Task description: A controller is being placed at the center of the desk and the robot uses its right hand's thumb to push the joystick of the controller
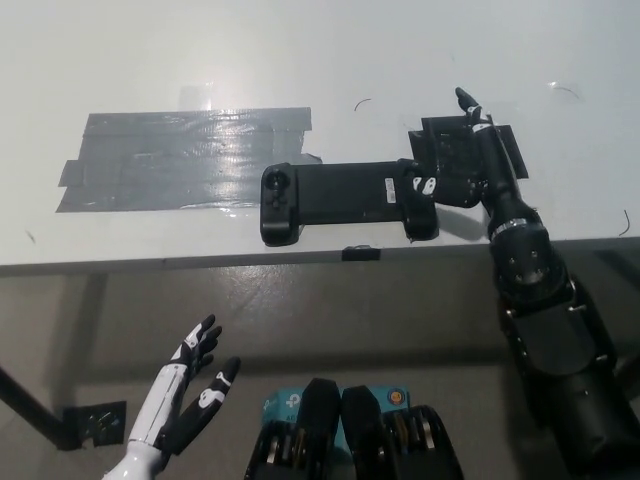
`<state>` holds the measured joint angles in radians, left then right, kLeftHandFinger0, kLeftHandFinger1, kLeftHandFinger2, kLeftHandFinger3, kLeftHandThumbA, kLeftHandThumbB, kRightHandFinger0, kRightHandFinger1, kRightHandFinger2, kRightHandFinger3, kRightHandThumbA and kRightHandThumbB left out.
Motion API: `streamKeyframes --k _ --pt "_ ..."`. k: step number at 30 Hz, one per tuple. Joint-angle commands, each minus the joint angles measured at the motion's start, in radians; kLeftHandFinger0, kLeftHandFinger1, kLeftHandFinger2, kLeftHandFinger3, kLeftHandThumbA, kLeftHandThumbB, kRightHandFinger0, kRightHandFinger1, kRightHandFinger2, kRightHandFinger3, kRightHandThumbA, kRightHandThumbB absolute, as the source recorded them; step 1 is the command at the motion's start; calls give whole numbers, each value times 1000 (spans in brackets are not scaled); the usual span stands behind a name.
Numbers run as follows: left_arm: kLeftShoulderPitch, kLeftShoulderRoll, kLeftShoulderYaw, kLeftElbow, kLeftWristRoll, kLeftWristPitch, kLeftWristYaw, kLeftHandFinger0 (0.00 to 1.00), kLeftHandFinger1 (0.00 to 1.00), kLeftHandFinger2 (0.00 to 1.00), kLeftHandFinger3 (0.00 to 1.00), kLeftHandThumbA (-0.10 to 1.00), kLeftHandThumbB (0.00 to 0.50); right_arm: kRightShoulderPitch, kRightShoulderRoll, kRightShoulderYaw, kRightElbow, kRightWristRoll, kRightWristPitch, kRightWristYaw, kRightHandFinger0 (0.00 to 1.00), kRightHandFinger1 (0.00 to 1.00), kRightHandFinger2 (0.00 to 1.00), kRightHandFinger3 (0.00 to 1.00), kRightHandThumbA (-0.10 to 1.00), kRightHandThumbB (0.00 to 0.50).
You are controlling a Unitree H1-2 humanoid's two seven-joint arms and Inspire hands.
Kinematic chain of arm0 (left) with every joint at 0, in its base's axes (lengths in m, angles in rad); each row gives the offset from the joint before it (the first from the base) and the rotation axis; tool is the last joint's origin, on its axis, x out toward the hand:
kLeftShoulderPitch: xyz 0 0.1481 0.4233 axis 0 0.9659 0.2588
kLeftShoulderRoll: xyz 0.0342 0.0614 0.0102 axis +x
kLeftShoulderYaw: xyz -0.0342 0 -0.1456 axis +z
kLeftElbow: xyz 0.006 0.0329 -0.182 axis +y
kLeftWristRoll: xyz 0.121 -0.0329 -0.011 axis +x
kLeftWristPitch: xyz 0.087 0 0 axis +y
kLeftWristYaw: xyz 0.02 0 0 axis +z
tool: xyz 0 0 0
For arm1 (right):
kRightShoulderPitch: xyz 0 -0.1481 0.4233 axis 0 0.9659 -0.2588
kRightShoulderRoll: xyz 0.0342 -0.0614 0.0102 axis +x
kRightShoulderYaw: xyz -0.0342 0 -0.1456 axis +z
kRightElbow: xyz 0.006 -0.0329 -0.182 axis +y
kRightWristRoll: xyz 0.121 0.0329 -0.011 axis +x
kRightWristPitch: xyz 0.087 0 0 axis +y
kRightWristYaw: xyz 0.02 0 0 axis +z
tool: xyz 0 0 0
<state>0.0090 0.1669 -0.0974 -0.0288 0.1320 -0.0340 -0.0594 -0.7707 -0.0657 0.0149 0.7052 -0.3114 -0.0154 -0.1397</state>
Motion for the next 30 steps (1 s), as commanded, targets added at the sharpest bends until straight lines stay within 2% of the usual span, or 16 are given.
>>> streamKeyframes --k 1,4,8,10,13,14,15,16,17,18,19,20,21,30 --pt "-18 -3 4 -17 5 -30 1 1000 1000 1000 1000 736 0 -74 15 -15 26 34 -16 -48 1000 1000 1000 1000 956 251" --pt "-18 -2 5 -19 3 -23 -1 1000 1000 1000 1000 703 0 -82 15 -12 47 39 -22 -55 1000 1000 1000 1000 955 238" --pt "-21 -1 5 -28 8 -10 -1 1000 1000 1000 1000 606 0 -95 8 -3 100 30 -29 -82 1000 1000 1000 1000 966 248" --pt "-24 -1 6 -25 5 -14 -2 1000 1000 1000 1000 601 0 -100 5 -1 116 29 -27 -88 1000 1000 1000 1000 974 245" --pt "-31 0 6 -26 2 -11 -4 1000 1000 1000 1000 602 0 -100 0 3 132 24 -28 -100 1000 1000 1000 1000 958 209" --pt "-32 -1 6 -26 3 -9 -4 1000 1000 1000 1000 602 0 -100 0 2 137 26 -29 -104 1000 1000 1000 1000 927 141" --pt "-32 -1 7 -28 -1 -6 -6 1000 1000 1000 1000 600 0 -99 1 -2 139 33 -36 -107 1000 1000 1000 1000 777 58" --pt "-31 -1 7 -29 -2 -6 -6 1000 1000 1000 1000 597 0 -100 2 -4 142 36 -42 -109 1000 1000 1000 1000 700 32" --pt "-32 -1 8 -29 -5 -6 -7 1000 1000 1000 1000 594 0 -103 4 -11 152 46 -62 -115 1000 1000 1000 1000 511 1" --pt "-33 -1 8 -29 -6 -4 -7 1000 1000 1000 1000 592 0 -104 4 -14 162 52 -91 -121 1000 1000 1000 1000 178 0" --pt "-34 -1 8 -29 -6 -4 -7 1000 1000 1000 1000 592 0 -105 4 -15 165 53 -97 -123 1000 1000 1000 1000 94 0" --pt "-35 0 8 -29 -5 -4 -7 1000 1000 1000 1000 591 0 -105 5 -21 170 64 -117 -127 1000 1000 1000 1000 -57 0" --pt "-37 1 9 -29 -7 -1 -8 1000 1000 1000 1000 590 0 -107 8 -28 170 76 -130 -130 1000 1000 1000 1000 -100 0" --pt "-49 2 8 -31 2 1 -6 1000 1000 1000 1000 606 0 -104 8 -39 156 90 -196 -147 1000 1000 1000 1000 -100 0"
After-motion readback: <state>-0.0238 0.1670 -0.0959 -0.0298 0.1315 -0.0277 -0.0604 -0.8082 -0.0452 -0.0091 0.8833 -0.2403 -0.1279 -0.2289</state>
